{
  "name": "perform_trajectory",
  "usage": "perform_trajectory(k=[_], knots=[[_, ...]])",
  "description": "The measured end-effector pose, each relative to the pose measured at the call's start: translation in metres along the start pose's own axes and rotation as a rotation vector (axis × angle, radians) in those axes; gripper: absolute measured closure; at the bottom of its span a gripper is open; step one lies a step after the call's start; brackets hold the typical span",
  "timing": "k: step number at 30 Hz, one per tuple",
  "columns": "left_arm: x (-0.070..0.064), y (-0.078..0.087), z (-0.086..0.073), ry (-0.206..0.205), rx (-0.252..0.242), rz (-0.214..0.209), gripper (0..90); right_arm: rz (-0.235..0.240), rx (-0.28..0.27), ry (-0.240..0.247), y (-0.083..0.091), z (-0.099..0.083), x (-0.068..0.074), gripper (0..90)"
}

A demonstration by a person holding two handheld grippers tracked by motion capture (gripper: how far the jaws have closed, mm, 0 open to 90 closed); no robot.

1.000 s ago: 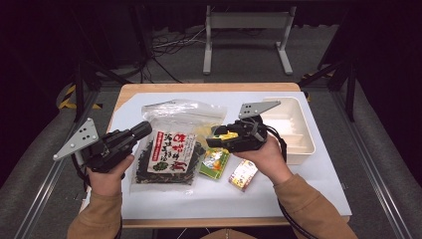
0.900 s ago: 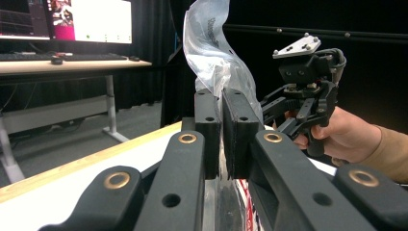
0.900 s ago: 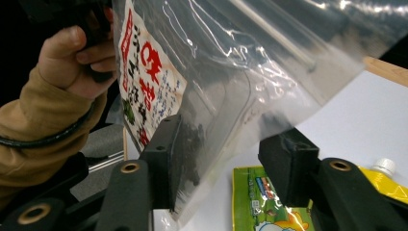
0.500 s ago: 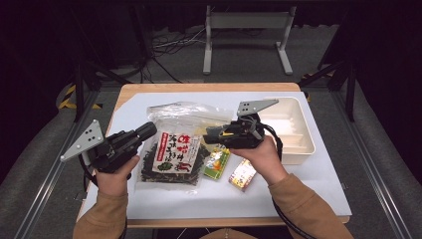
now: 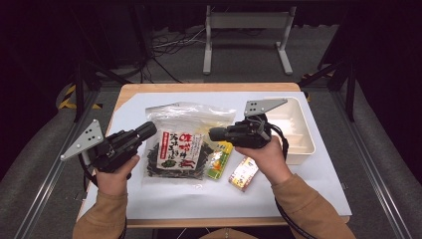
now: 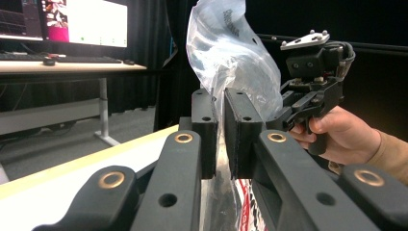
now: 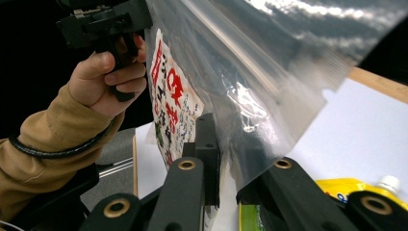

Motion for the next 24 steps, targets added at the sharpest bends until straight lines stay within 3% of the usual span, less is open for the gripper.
perform_trajectory(k=[10, 13, 16, 24], knots=[[0.000, -0.002, -0.001, 0.005, 0.016, -0.011, 72.1, -0.052, 0.028, 0.040, 0.016, 0.008, 0.002, 84.6], [0.004, -0.002, -0.002, 0.018, 0.019, -0.005, 62.7, -0.081, 0.030, 0.045, 0.026, 0.011, -0.002, 84.8], [0.007, -0.002, -0.003, 0.025, 0.028, 0.007, 59.3, -0.111, 0.038, 0.049, 0.037, 0.015, -0.006, 84.8], [0.013, -0.003, -0.007, 0.028, 0.047, 0.031, 56.9, -0.208, 0.075, 0.069, 0.068, 0.024, -0.019, 84.7]])
Point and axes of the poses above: each handheld gripper's, and its own axes: y roughly backward along the jaws, z roughly out of its top, x roughly to its left, the point moved 8 cm from there along -y, roughly forward along the jaws, and after that the axes turned 13 degrees about y, right-handed, at the moved point
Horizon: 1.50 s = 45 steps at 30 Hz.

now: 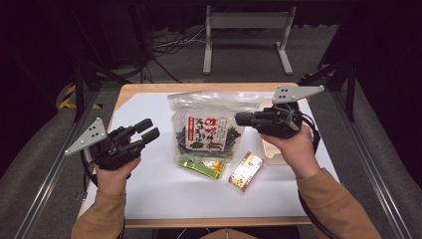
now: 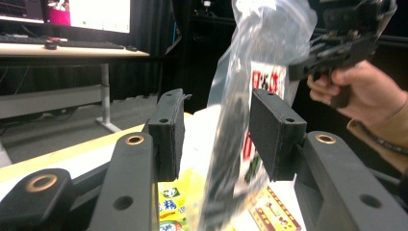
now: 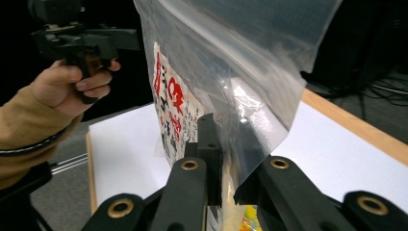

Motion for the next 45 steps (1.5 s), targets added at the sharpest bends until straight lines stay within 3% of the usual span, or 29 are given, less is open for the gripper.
perform_trajectory(k=[7, 14, 21, 33, 45], knots=[[0.006, -0.003, -0.006, 0.003, 0.031, 0.026, 54.7, -0.090, 0.022, -0.001, 0.029, 0.002, -0.023, 84.7], [0.012, -0.008, -0.012, 0.004, 0.066, 0.038, 53.8, -0.152, 0.032, -0.014, 0.045, -0.002, -0.041, 84.7], [0.014, -0.009, -0.014, 0.001, 0.061, 0.048, 52.4, -0.223, 0.050, -0.014, 0.063, 0.000, -0.061, 84.6], [0.020, -0.012, -0.020, -0.040, 0.076, 0.088, 49.7, -0.328, 0.088, -0.022, 0.079, -0.004, -0.093, 84.6], [0.028, -0.015, -0.028, -0.081, 0.100, 0.142, 47.1, -0.405, 0.139, -0.015, 0.090, -0.005, -0.114, 84.5]])
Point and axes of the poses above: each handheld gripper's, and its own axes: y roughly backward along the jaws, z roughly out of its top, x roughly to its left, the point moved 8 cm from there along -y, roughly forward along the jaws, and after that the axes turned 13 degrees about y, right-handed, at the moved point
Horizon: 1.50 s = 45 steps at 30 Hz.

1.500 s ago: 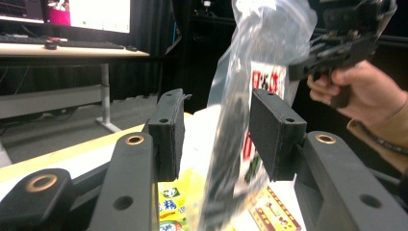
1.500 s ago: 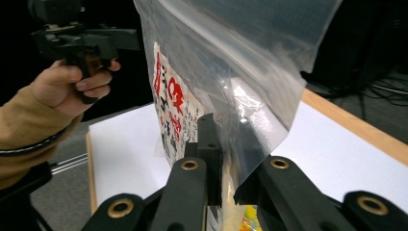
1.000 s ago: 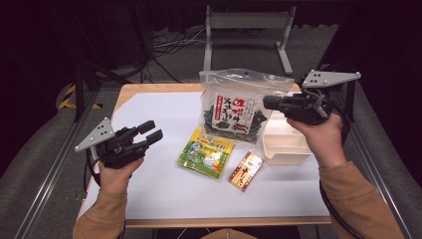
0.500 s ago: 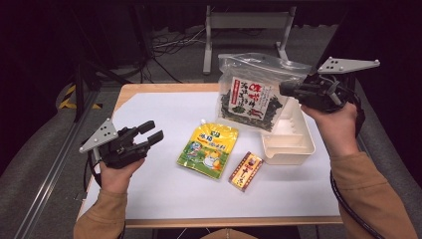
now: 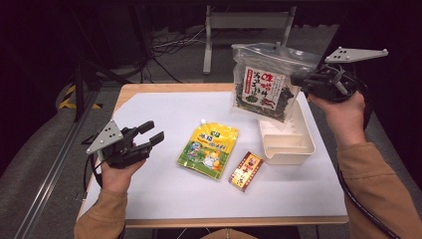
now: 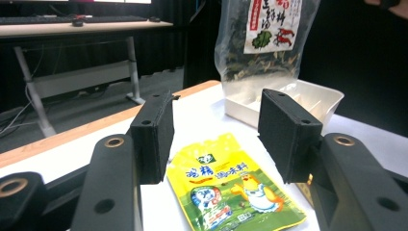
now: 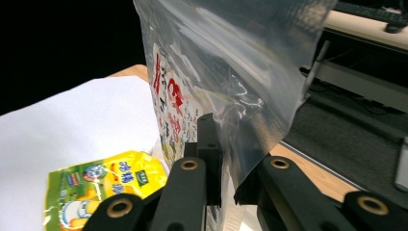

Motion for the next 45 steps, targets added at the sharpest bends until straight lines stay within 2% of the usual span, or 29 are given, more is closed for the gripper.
perform_trajectory(k=[6, 9, 11, 28, 36, 45], knots=[[0.003, -0.005, -0.006, -0.011, 0.028, 0.026, 43.9, -0.043, 0.025, -0.007, 0.002, -0.006, -0.014, 84.4], [0.003, -0.007, -0.010, 0.004, 0.049, 0.025, 42.9, -0.057, 0.031, -0.018, 0.003, -0.010, -0.020, 84.3], [0.005, -0.008, -0.011, -0.004, 0.056, 0.032, 42.6, -0.065, 0.036, -0.017, 0.003, -0.013, -0.024, 84.3], [0.012, -0.013, -0.022, 0.015, 0.110, 0.058, 41.6, -0.129, 0.111, -0.094, -0.005, -0.051, -0.056, 84.1], [0.014, -0.016, -0.026, 0.022, 0.132, 0.056, 41.3, -0.151, 0.129, -0.109, -0.005, -0.062, -0.064, 83.7], [0.013, -0.019, -0.029, 0.031, 0.151, 0.052, 40.5, -0.152, 0.166, -0.105, -0.016, -0.074, -0.061, 82.7]])
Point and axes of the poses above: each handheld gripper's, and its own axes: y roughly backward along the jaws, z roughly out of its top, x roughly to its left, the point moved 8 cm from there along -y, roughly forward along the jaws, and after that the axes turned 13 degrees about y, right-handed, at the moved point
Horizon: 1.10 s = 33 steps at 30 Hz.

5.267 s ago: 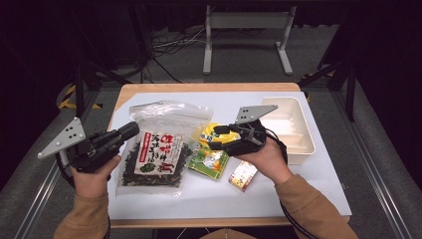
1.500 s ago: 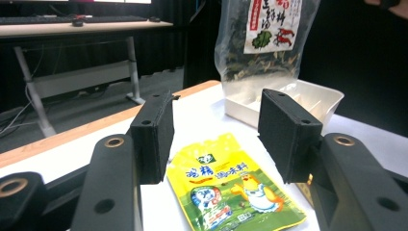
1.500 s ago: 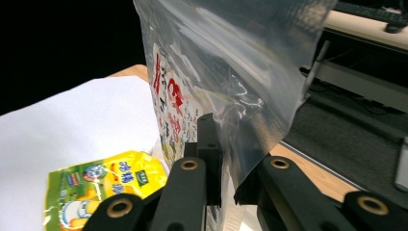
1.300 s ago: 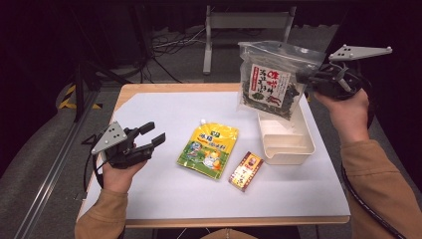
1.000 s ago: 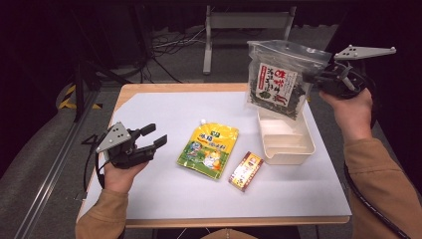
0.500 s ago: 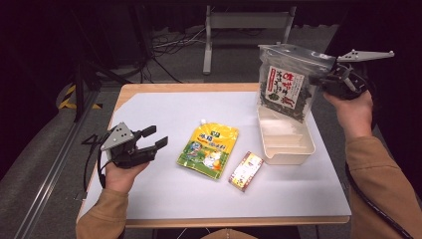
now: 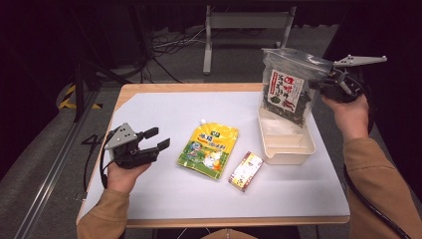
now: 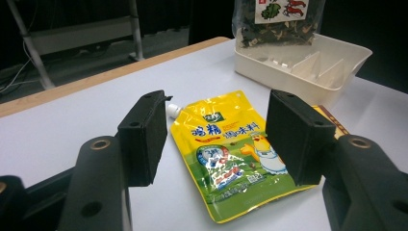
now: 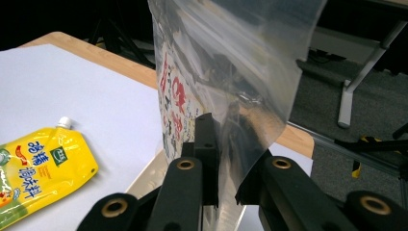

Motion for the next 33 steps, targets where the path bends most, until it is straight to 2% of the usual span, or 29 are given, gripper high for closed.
perform_trajectory(k=[10, 14, 26, 32, 33], knots=[[0.002, -0.004, -0.004, 0.011, 0.016, 0.001, 40.1, 0.022, 0.019, -0.018, -0.011, -0.014, 0.001, 80.8], [0.002, -0.006, -0.004, 0.002, 0.025, 0.002, 40.0, 0.029, 0.010, -0.034, -0.011, -0.016, 0.000, 79.6], [0.003, -0.009, -0.007, 0.016, 0.035, 0.007, 39.7, 0.031, 0.030, -0.073, -0.011, -0.034, -0.005, 76.4], [0.003, -0.010, -0.009, 0.015, 0.041, 0.010, 38.9, 0.029, 0.020, -0.094, -0.009, -0.041, -0.008, 67.6], [0.004, -0.010, -0.009, 0.015, 0.045, 0.014, 38.2, 0.033, 0.008, -0.109, -0.007, -0.042, -0.007, 63.4]])
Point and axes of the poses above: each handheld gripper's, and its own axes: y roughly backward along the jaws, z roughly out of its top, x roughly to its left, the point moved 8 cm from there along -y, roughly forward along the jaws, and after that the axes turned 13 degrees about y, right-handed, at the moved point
